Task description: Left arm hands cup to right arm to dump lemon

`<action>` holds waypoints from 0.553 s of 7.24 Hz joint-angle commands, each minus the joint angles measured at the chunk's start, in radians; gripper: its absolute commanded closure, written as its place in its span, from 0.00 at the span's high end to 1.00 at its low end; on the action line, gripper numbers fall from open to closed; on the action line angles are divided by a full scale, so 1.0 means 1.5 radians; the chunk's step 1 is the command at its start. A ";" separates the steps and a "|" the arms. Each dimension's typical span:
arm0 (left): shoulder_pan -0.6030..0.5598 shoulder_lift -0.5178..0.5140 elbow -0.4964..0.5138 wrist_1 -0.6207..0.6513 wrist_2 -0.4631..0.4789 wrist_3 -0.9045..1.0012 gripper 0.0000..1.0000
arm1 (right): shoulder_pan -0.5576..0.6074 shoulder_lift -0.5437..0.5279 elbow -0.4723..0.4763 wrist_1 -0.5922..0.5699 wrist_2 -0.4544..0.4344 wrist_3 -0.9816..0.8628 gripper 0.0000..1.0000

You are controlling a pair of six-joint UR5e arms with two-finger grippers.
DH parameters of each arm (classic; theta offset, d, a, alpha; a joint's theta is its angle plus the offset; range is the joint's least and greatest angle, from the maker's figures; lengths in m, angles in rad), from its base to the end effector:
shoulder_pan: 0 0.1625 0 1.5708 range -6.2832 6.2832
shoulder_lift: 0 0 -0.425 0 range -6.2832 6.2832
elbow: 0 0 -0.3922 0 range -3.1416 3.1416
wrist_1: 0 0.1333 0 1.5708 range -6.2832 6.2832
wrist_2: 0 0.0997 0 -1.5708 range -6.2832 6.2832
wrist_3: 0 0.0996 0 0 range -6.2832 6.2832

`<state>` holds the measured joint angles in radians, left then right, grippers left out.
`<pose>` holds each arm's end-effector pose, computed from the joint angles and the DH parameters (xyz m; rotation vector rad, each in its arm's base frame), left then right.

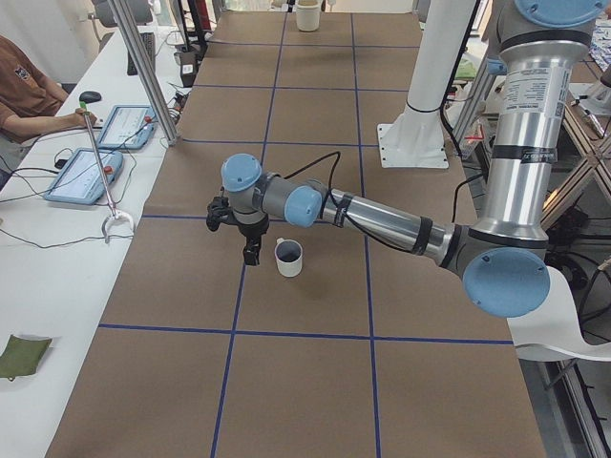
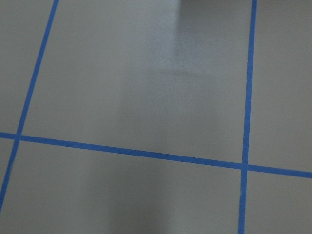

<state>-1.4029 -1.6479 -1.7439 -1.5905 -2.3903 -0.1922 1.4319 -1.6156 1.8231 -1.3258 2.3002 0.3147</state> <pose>0.0284 -0.5296 0.5281 0.1046 0.8467 0.0878 -0.0011 -0.4915 0.5295 0.2596 -0.7945 0.0005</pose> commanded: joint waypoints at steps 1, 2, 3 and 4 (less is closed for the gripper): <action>-0.106 -0.005 0.095 0.000 0.000 0.166 1.00 | 0.013 -0.012 -0.013 -0.003 -0.003 0.001 1.00; -0.114 -0.007 0.113 0.000 0.001 0.186 1.00 | 0.023 -0.010 -0.035 -0.005 -0.002 0.000 1.00; -0.120 -0.007 0.113 0.001 0.000 0.186 1.00 | 0.024 -0.008 -0.052 -0.009 -0.003 -0.001 1.00; -0.117 -0.011 0.114 0.007 -0.001 0.174 1.00 | 0.025 -0.005 -0.058 -0.041 -0.003 -0.014 1.00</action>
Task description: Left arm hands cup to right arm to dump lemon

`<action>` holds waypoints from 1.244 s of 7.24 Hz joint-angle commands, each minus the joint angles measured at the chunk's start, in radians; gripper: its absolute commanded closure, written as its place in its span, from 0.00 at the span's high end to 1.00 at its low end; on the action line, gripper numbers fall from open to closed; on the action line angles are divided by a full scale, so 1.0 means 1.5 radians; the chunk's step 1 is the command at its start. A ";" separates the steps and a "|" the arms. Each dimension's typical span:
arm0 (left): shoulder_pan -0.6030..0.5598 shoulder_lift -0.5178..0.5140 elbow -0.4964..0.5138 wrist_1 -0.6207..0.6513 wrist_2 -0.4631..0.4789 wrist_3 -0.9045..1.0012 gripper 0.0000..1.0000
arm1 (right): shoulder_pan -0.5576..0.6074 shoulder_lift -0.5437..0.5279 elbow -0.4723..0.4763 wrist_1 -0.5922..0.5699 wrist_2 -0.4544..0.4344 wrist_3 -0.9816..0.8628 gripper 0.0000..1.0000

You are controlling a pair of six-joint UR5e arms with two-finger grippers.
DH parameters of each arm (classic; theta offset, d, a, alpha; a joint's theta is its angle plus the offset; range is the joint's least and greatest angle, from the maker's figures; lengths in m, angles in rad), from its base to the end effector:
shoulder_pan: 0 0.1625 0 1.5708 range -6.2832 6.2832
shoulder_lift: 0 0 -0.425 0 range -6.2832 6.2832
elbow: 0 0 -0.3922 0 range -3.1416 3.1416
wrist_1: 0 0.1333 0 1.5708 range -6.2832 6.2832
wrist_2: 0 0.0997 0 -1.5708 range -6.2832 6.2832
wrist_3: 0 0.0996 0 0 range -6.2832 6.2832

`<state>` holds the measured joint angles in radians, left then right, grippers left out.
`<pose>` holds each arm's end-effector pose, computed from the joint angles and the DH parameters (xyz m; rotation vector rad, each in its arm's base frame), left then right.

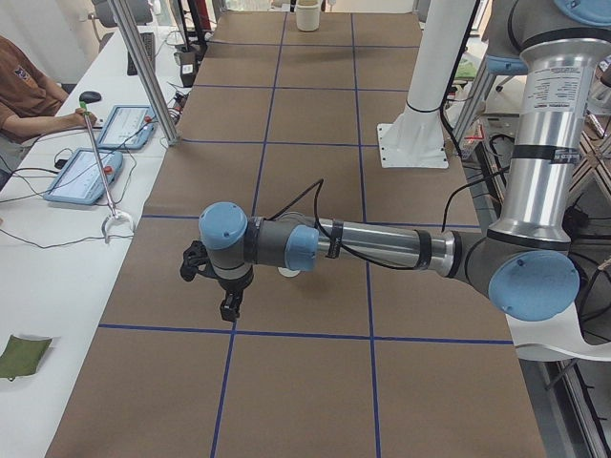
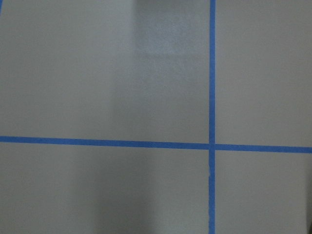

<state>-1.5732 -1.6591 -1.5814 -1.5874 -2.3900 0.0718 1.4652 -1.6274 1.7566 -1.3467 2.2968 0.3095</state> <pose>-0.0618 -0.5345 0.6032 0.1393 0.8140 0.1127 0.0158 -0.4886 0.5717 0.1822 -0.7720 0.0649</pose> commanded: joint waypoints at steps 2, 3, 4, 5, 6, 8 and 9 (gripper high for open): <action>-0.001 -0.017 0.007 0.025 0.000 -0.013 1.00 | 0.035 0.043 -0.009 -0.149 0.004 -0.128 1.00; 0.002 -0.019 0.005 0.024 0.017 -0.052 1.00 | 0.047 0.066 -0.008 -0.201 0.009 -0.139 1.00; 0.009 -0.020 0.002 0.020 0.044 -0.070 1.00 | 0.048 0.068 -0.004 -0.217 0.012 -0.140 1.00; 0.009 -0.012 0.002 0.017 0.038 -0.074 1.00 | 0.048 0.062 0.006 -0.217 0.010 -0.139 1.00; 0.009 -0.011 -0.004 0.017 0.039 -0.074 1.00 | 0.047 0.041 0.010 -0.212 0.006 -0.130 1.00; 0.009 0.005 -0.011 0.017 0.045 -0.074 1.00 | 0.043 0.042 0.004 -0.201 0.004 -0.138 1.00; 0.009 0.010 -0.004 0.015 0.044 -0.069 1.00 | 0.043 0.041 0.004 -0.201 0.009 -0.133 1.00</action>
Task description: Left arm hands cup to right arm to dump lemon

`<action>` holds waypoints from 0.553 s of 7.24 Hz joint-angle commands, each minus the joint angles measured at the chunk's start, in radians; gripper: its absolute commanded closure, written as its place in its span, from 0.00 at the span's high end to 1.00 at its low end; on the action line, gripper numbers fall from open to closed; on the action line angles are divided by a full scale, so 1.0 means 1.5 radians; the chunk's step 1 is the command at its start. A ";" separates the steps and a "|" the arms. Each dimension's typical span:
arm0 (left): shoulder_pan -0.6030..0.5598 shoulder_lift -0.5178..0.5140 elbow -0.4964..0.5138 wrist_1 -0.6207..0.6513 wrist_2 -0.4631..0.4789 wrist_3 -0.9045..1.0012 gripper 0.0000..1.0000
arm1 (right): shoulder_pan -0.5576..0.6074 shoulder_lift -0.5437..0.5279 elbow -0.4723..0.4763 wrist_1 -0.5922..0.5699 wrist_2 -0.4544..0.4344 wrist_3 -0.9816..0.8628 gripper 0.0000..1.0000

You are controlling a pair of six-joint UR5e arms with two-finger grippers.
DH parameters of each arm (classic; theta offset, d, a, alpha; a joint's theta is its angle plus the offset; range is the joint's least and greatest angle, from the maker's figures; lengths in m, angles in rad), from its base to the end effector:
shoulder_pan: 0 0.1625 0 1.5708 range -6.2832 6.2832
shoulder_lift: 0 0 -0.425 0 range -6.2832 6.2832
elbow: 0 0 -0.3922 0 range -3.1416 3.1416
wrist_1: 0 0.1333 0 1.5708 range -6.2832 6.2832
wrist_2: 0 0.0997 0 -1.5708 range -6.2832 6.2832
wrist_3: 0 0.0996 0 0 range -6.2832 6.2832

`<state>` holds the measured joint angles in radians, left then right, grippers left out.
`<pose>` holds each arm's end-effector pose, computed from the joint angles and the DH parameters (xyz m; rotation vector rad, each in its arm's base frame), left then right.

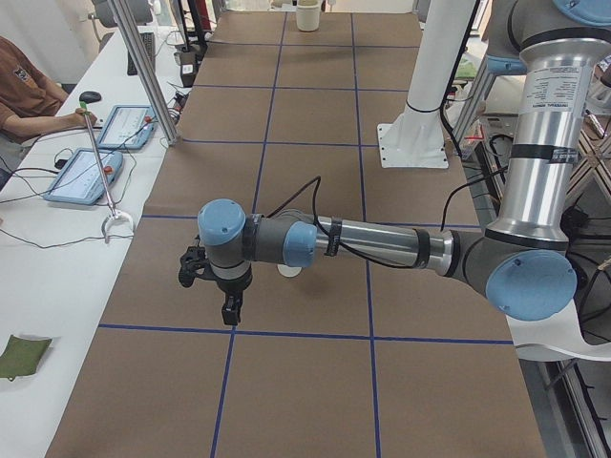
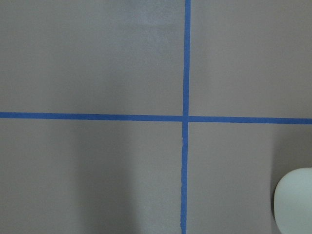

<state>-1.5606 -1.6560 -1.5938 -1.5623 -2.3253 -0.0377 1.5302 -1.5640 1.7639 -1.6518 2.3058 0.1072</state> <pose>-0.0596 -0.5331 0.6059 0.0768 0.7559 0.0115 0.0464 -0.4973 0.5711 0.0590 -0.7404 0.0198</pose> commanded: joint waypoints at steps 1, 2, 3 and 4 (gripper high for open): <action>0.000 0.007 -0.008 -0.002 -0.005 0.001 1.00 | -0.001 0.003 0.005 0.004 0.002 0.002 1.00; 0.000 0.005 -0.013 -0.001 -0.005 -0.001 1.00 | -0.001 -0.001 0.007 0.006 0.006 0.005 1.00; 0.000 0.004 -0.015 -0.001 -0.006 0.000 1.00 | -0.001 -0.015 0.009 0.006 0.024 0.006 1.00; 0.000 0.002 -0.015 -0.002 -0.005 0.000 1.00 | -0.001 -0.025 0.013 0.007 0.032 0.000 1.00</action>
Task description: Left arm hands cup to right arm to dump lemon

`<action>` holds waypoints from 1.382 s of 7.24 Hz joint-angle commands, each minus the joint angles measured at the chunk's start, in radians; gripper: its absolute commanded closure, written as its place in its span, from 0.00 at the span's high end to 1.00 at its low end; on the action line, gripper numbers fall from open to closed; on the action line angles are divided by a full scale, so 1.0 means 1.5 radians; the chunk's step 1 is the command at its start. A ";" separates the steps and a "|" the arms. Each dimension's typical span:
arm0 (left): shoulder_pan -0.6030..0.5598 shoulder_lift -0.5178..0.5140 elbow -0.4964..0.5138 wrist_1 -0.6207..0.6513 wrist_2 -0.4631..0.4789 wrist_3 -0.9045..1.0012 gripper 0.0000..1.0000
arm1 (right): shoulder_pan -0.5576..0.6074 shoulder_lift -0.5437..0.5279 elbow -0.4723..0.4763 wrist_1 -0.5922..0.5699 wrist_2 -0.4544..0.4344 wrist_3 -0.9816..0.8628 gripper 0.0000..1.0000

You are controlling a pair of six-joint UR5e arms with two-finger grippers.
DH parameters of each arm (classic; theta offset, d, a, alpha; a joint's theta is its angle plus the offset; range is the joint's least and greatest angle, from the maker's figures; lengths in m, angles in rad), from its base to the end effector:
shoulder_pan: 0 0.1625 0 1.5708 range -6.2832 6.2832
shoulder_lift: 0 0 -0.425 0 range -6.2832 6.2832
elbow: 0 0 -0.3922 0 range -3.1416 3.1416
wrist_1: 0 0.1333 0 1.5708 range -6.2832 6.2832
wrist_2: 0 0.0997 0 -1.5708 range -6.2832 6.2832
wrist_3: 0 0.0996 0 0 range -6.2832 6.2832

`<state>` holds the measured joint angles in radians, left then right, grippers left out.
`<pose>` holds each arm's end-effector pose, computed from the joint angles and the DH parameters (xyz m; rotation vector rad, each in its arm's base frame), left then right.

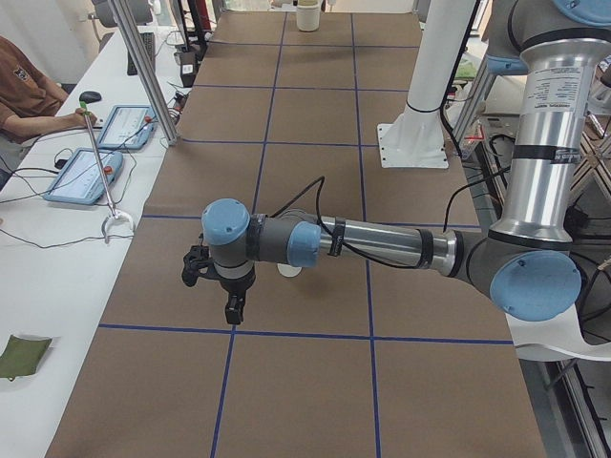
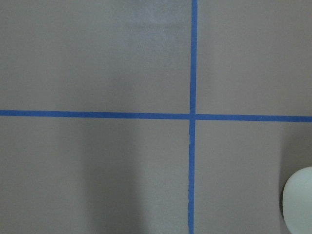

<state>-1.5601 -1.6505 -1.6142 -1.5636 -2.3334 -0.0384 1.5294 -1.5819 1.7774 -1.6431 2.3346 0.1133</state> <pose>-0.0588 -0.5311 0.5980 0.0915 0.7641 0.0179 0.0442 -0.4900 0.5704 0.0578 -0.7695 0.0212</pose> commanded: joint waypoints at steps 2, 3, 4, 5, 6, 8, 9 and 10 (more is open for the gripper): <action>0.000 -0.001 -0.007 -0.001 0.001 0.003 1.00 | -0.008 -0.010 0.004 0.002 0.008 0.000 1.00; 0.000 0.000 -0.006 -0.018 0.001 0.004 1.00 | -0.013 -0.010 0.002 0.002 0.006 0.001 1.00; 0.000 0.003 -0.005 -0.049 0.001 -0.001 1.00 | -0.017 -0.006 0.003 0.001 0.008 0.000 1.00; 0.000 0.003 -0.007 -0.064 0.002 -0.001 1.00 | -0.016 -0.004 0.004 0.001 0.012 -0.004 1.00; 0.000 0.003 -0.006 -0.070 0.002 -0.001 1.00 | -0.016 -0.007 0.011 0.000 0.017 -0.004 1.00; 0.000 0.002 -0.013 -0.070 0.000 -0.001 1.00 | -0.016 -0.006 0.014 0.002 0.024 -0.001 1.00; 0.000 0.001 -0.015 -0.070 0.000 -0.001 1.00 | -0.016 -0.005 0.015 0.002 0.023 0.003 1.00; 0.000 0.002 -0.018 -0.070 -0.004 0.000 1.00 | -0.016 -0.006 0.014 0.002 0.023 0.003 1.00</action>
<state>-1.5601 -1.6478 -1.6347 -1.6688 -2.3344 -0.0396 1.5049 -1.5902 1.7978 -1.6401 2.3686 0.1154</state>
